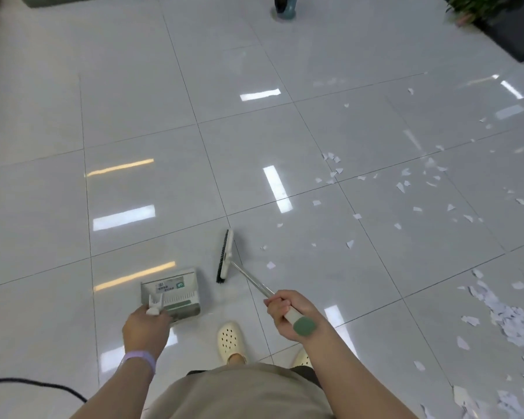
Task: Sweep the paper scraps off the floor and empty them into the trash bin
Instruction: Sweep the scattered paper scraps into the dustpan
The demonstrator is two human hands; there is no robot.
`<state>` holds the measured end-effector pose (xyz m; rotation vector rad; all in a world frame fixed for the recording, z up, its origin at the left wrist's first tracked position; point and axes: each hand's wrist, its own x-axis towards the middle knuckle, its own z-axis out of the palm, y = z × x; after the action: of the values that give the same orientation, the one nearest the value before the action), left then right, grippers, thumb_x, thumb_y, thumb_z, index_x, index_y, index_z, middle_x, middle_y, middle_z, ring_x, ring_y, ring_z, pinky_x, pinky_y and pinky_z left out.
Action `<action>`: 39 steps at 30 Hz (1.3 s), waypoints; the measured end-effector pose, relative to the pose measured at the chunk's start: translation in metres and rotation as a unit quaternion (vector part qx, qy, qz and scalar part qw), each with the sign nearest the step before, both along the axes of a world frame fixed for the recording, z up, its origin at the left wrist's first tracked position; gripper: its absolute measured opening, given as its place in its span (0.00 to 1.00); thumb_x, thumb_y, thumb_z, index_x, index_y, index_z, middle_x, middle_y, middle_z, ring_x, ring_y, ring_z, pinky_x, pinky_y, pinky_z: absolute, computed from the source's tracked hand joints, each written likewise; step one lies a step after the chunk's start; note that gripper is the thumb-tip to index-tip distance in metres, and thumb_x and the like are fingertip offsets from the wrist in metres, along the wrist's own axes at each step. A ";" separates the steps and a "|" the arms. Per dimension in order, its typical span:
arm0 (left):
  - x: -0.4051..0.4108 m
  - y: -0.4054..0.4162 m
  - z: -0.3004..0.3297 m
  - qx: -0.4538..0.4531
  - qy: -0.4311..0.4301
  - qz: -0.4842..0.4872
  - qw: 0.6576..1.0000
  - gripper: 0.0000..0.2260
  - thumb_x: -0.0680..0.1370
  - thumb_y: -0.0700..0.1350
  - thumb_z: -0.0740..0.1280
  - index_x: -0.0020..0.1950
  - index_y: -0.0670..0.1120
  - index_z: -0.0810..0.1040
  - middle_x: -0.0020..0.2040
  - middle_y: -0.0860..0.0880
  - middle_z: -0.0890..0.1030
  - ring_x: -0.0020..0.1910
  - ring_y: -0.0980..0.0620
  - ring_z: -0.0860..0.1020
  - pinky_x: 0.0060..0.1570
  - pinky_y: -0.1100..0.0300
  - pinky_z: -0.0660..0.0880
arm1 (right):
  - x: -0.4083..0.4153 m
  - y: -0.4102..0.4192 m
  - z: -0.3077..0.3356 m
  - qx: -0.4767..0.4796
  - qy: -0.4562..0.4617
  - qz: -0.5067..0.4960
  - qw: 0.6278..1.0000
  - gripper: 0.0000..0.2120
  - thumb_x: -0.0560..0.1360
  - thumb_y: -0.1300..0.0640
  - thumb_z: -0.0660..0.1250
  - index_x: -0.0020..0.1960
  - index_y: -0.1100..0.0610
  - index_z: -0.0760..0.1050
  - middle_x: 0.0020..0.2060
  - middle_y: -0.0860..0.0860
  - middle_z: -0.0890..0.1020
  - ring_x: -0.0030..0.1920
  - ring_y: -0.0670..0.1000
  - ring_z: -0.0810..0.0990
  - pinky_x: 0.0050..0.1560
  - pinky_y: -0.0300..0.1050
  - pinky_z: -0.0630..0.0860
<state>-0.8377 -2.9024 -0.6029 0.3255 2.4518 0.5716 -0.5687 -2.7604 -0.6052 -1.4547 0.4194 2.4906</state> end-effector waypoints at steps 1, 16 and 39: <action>-0.002 0.000 -0.001 0.005 -0.002 -0.015 1.000 0.03 0.77 0.39 0.67 0.48 0.41 0.80 0.41 0.41 0.81 0.38 0.40 0.76 0.37 0.56 0.70 | 0.003 -0.002 -0.003 -0.006 -0.021 -0.007 1.000 0.09 0.75 0.71 0.62 0.53 0.63 0.67 0.28 0.49 0.66 0.19 0.44 0.67 0.18 0.35 0.70; 0.075 0.133 -0.011 0.032 -0.266 -0.106 0.958 0.14 0.77 0.32 0.62 0.56 0.48 0.76 0.49 0.44 0.80 0.34 0.37 0.85 0.35 0.54 0.74 | 0.153 0.039 -0.031 0.017 -0.258 -0.109 0.960 0.07 0.78 0.67 0.60 0.43 0.58 0.67 0.24 0.51 0.69 0.17 0.46 0.67 0.16 0.35 0.67; 0.196 0.297 0.007 0.008 -0.389 -0.019 0.921 0.06 0.78 0.37 0.64 0.47 0.45 0.67 0.27 0.49 0.64 0.22 0.52 0.61 0.24 0.63 0.63 | 0.169 0.227 0.014 0.074 -0.124 -0.110 0.983 0.13 0.78 0.67 0.60 0.37 0.57 0.64 0.20 0.49 0.66 0.16 0.44 0.64 0.16 0.34 0.64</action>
<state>-0.6414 -2.6051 -0.5958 0.1125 1.6686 0.5654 -0.3996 -2.5330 -0.5909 -1.5419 0.3189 2.0907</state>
